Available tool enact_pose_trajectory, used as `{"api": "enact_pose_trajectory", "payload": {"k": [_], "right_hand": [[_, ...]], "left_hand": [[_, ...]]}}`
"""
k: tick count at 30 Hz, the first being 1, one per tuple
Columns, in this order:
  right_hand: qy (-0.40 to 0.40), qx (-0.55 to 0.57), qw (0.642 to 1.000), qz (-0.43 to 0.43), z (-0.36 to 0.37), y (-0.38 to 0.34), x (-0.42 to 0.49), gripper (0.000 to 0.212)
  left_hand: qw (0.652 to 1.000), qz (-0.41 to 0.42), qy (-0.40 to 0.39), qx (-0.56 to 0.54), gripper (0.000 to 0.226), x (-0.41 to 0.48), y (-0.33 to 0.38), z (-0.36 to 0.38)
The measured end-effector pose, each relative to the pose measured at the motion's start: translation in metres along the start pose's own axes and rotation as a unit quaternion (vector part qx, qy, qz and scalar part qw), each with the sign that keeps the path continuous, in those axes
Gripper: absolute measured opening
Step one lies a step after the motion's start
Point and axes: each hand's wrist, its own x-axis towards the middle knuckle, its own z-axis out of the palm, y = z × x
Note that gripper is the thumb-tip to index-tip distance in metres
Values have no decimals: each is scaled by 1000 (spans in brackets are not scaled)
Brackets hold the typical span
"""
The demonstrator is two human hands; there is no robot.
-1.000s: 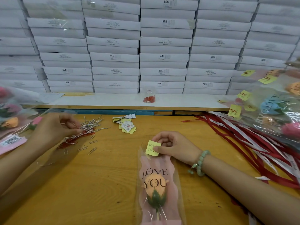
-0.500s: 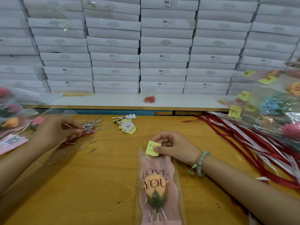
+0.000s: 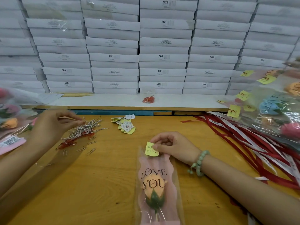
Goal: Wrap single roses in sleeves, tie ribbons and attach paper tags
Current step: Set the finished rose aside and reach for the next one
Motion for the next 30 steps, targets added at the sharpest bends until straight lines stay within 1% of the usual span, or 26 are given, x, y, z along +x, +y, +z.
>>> {"api": "enact_pose_trajectory", "payload": {"k": [3, 5, 7, 10, 12, 15, 19, 23, 28, 30], "right_hand": [[-2, -5, 1000, -1, -1, 0, 0, 14], [-4, 6, 1000, -2, 0, -1, 0, 14], [-5, 16, 1000, -5, 0, -1, 0, 14], [0, 31, 1000, 0, 0, -1, 0, 13], [0, 39, 999, 2, 0, -2, 0, 11], [2, 44, 999, -4, -1, -3, 0, 10], [10, 42, 999, -13, -1, -2, 0, 9], [14, 47, 999, -10, 0, -1, 1, 10], [20, 34, 999, -17, 1, -1, 1, 11], [17, 30, 999, -20, 1, -3, 0, 10]], "left_hand": [[999, 16, -7, -49, 6, -9, 33, 8], [997, 18, -30, -72, 8, -20, 55, 17], [992, 27, -88, -91, 9, -31, 74, 31], [973, 34, -197, -116, 3, -43, 91, 58], [966, 28, -233, -111, 9, -45, 93, 77], [958, 5, -252, -141, 8, -42, 94, 101], [947, -23, -256, -193, 10, -44, 89, 120], [945, 8, -255, -206, 9, -54, 81, 126], [935, 28, -288, -207, 9, -56, 81, 126], [934, 36, -290, -206, 8, -56, 82, 127]]}}
